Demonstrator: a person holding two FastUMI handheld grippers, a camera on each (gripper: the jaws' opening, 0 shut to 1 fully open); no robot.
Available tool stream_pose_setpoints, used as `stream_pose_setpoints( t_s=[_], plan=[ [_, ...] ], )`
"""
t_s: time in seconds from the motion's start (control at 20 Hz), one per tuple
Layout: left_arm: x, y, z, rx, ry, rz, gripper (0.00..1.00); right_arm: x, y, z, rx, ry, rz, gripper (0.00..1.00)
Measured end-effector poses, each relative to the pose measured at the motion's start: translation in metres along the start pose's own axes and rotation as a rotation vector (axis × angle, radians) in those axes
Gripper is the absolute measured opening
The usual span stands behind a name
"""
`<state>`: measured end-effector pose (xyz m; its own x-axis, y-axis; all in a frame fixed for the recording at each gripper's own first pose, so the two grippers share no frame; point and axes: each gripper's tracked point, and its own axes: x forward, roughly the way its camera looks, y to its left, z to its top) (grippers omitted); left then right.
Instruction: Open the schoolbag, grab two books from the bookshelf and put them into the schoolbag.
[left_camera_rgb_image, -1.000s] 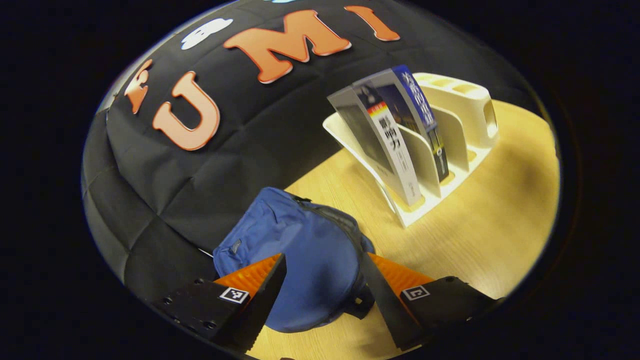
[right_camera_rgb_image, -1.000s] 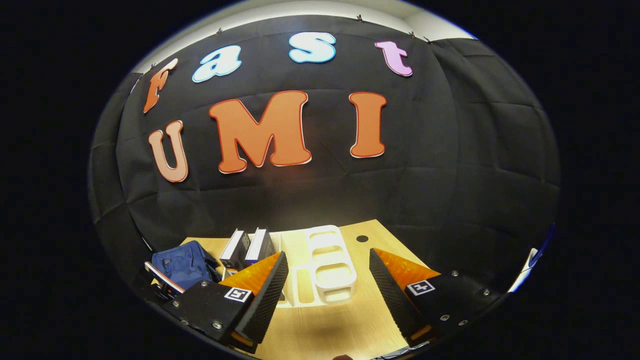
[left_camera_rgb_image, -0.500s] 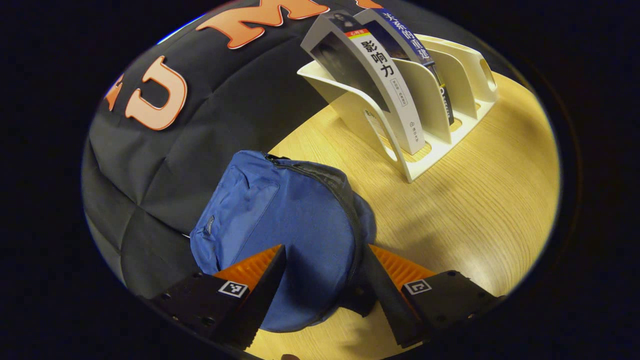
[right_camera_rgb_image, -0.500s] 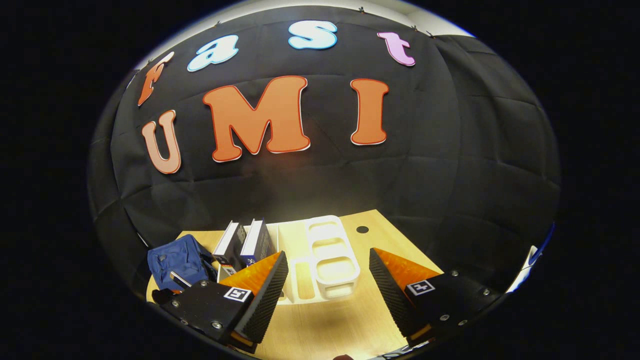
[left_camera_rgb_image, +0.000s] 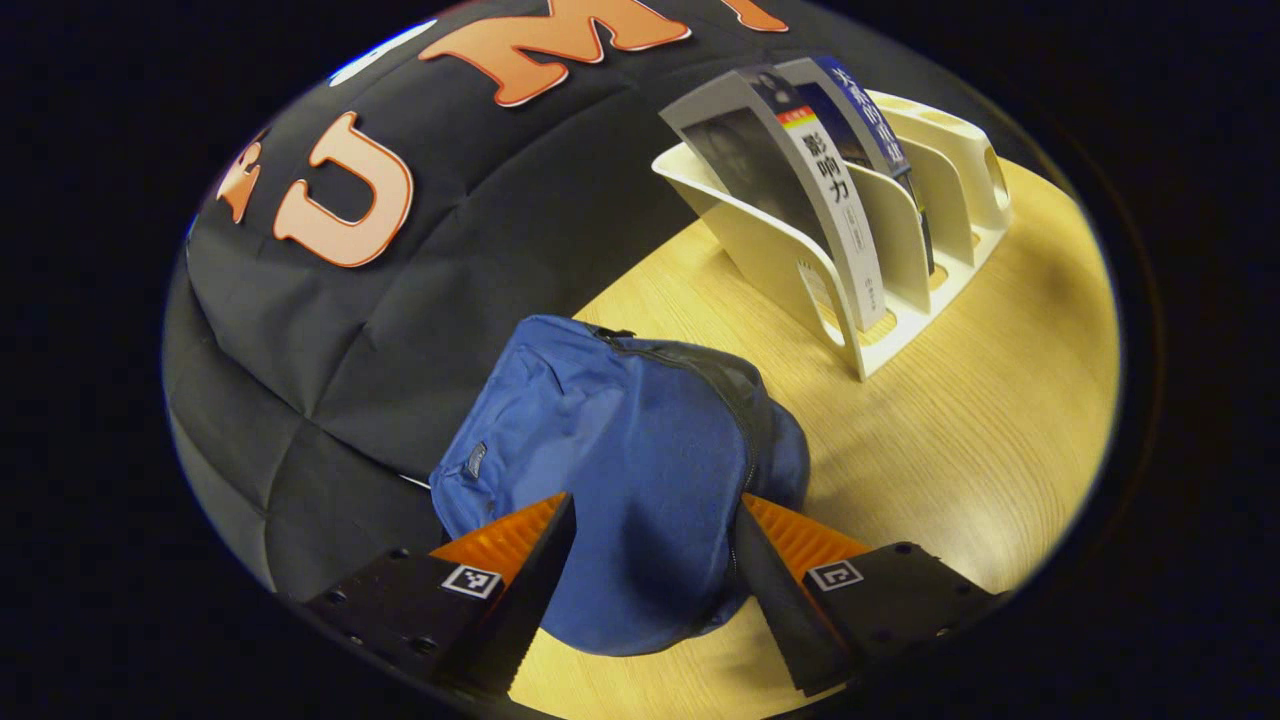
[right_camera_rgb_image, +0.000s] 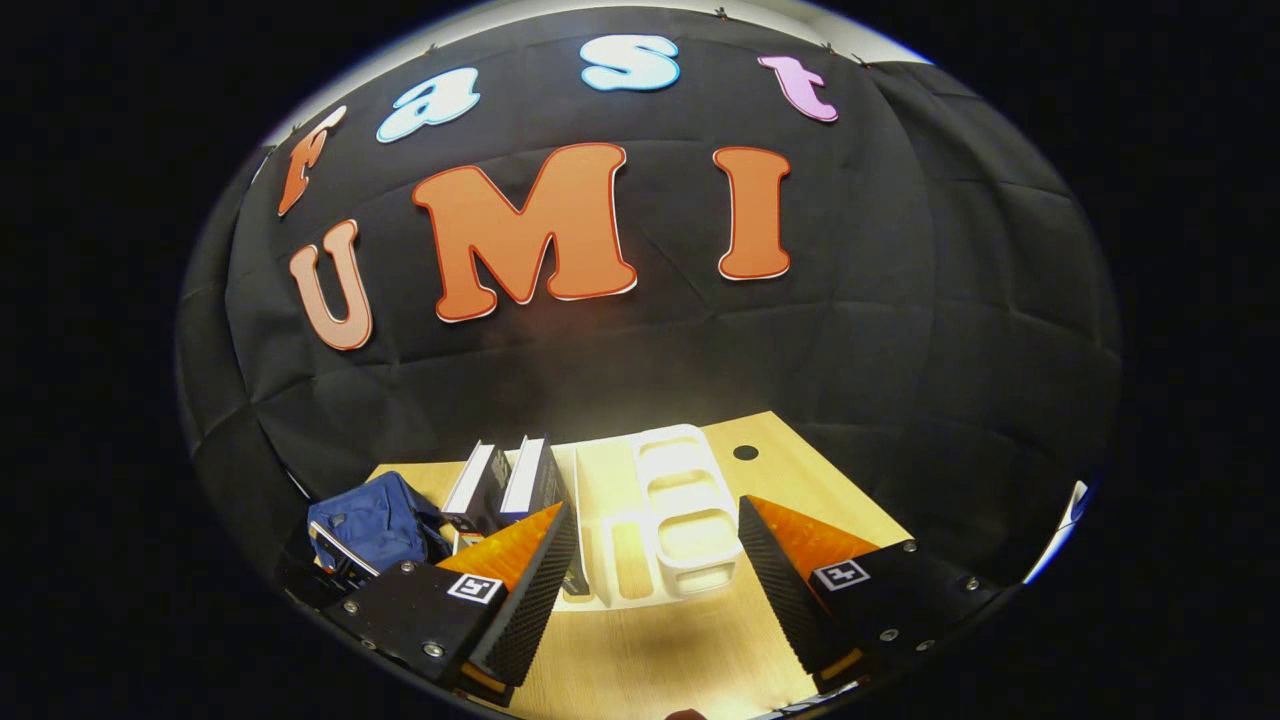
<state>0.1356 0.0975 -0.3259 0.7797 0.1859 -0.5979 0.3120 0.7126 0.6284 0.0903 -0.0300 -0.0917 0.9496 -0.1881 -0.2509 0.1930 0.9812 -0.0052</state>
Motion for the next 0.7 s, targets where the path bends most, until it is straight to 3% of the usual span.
stream_pose_setpoints(
  t_s=[0.15,0.35,0.4,0.5,0.7],
  plan=[
    [0.009,-0.007,-0.011,0.014,0.047,-0.039,0.91,-0.002,-0.007,0.005,0.026,-0.008,-0.004,0.97],
    [0.009,-0.008,-0.010,0.079,0.063,-0.009,0.23,-0.008,-0.019,0.014,0.053,-0.035,-0.016,0.97],
    [0.013,-0.003,-0.010,0.085,0.063,0.012,0.13,-0.009,-0.022,0.016,0.051,-0.040,-0.016,0.97],
    [0.009,-0.010,-0.010,0.097,0.071,-0.044,0.04,-0.012,-0.023,0.018,0.041,-0.048,-0.007,0.97],
    [-0.001,0.000,-0.004,0.130,0.089,-0.076,0.02,-0.015,-0.019,0.022,0.059,-0.047,0.056,0.97]
  ],
)
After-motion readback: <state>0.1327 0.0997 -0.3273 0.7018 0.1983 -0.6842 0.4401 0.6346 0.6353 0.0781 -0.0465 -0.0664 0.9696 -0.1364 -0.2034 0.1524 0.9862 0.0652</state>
